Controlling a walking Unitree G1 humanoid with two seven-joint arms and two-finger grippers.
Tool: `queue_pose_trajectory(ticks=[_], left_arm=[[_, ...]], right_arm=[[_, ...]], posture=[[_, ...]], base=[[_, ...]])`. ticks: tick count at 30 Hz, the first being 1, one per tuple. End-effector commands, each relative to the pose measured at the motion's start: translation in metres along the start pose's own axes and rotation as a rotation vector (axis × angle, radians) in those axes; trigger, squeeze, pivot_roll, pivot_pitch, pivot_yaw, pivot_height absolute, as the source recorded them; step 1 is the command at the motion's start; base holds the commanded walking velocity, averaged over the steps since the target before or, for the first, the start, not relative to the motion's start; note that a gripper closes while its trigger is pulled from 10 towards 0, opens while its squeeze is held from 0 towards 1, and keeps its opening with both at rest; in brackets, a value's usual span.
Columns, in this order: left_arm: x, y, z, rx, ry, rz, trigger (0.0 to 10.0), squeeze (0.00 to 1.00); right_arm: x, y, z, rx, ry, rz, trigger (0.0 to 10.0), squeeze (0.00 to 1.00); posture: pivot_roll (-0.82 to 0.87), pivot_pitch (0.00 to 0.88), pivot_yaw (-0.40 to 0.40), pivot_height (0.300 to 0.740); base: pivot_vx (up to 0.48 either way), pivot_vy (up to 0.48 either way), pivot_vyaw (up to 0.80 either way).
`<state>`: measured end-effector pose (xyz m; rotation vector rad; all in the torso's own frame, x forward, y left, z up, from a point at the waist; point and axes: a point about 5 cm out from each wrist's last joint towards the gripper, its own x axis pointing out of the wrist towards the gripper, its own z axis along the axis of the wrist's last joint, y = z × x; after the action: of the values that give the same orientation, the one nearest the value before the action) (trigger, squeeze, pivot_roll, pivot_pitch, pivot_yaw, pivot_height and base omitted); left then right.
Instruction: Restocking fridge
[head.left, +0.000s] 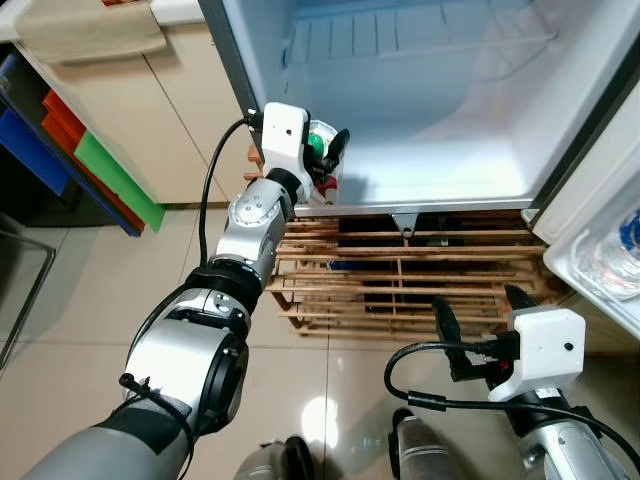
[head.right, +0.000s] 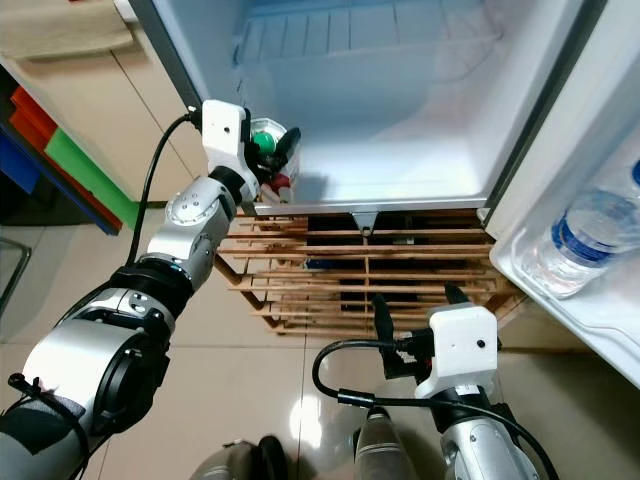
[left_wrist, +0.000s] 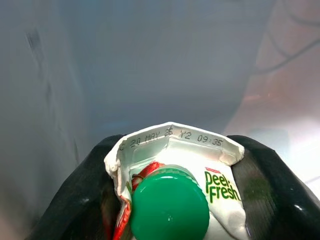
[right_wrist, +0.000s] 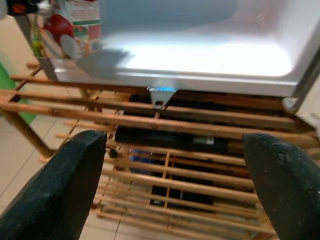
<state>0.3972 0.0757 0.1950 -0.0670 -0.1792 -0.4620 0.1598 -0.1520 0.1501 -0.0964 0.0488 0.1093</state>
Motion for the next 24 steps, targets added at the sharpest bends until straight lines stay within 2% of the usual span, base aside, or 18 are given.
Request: queue_pose_trajectory(ticks=[1, 4, 7, 14, 15, 16, 17, 21, 24], left_arm=[[0.003, -0.002, 0.005, -0.012, -0.031, -0.015, 10.0, 0.00], [0.004, -0.004, 0.006, -0.007, -0.037, -0.023, 10.0, 0.00], [0.007, -0.006, 0.010, 0.035, -0.048, -0.026, 10.0, 0.00], [0.021, -0.022, 0.045, 0.060, -0.188, -0.134, 10.0, 0.00], [0.022, -0.023, 0.049, 0.072, -0.204, -0.142, 10.0, 0.23], [0.022, -0.024, 0.052, 0.081, -0.214, -0.145, 10.0, 0.23], [0.023, -0.025, 0.055, 0.110, -0.227, -0.153, 10.0, 1.00], [0.023, -0.025, 0.060, 0.168, -0.256, -0.161, 10.0, 1.00], [0.022, -0.023, 0.069, 0.260, -0.302, -0.140, 10.0, 1.00]], right_arm=[[-0.004, 0.003, 0.005, 0.000, -0.001, -0.003, 10.0, 0.00], [-0.008, 0.004, 0.008, 0.003, 0.002, -0.010, 10.0, 0.00], [-0.014, 0.005, 0.009, 0.005, 0.013, -0.022, 10.0, 0.00], [-0.026, 0.008, 0.008, 0.018, 0.051, -0.050, 10.0, 0.00], [-0.026, 0.008, 0.008, 0.019, 0.053, -0.053, 10.0, 0.00], [-0.026, 0.008, 0.008, 0.020, 0.055, -0.054, 10.0, 0.00], [-0.026, 0.008, 0.008, 0.021, 0.056, -0.056, 10.0, 0.00], [-0.027, 0.008, 0.007, 0.023, 0.061, -0.062, 10.0, 0.00], [-0.027, 0.008, 0.007, 0.025, 0.065, -0.072, 10.0, 0.00]], posture=[[-0.43, 0.350, 0.188, 0.740], [-0.44, 0.361, 0.190, 0.740], [-0.45, 0.379, 0.192, 0.740], [-0.46, 0.400, 0.206, 0.740], [-0.46, 0.400, 0.206, 0.740], [-0.46, 0.400, 0.206, 0.740], [-0.46, 0.403, 0.212, 0.740], [-0.46, 0.405, 0.215, 0.740], [-0.46, 0.405, 0.213, 0.740]], base=[[0.000, 0.000, 0.00], [0.000, 0.000, 0.00], [0.000, 0.000, 0.00], [0.000, 0.000, 0.00], [0.000, 0.000, 0.00], [0.000, 0.000, 0.00], [0.000, 0.000, 0.00], [0.000, 0.000, 0.00], [0.000, 0.000, 0.00]])
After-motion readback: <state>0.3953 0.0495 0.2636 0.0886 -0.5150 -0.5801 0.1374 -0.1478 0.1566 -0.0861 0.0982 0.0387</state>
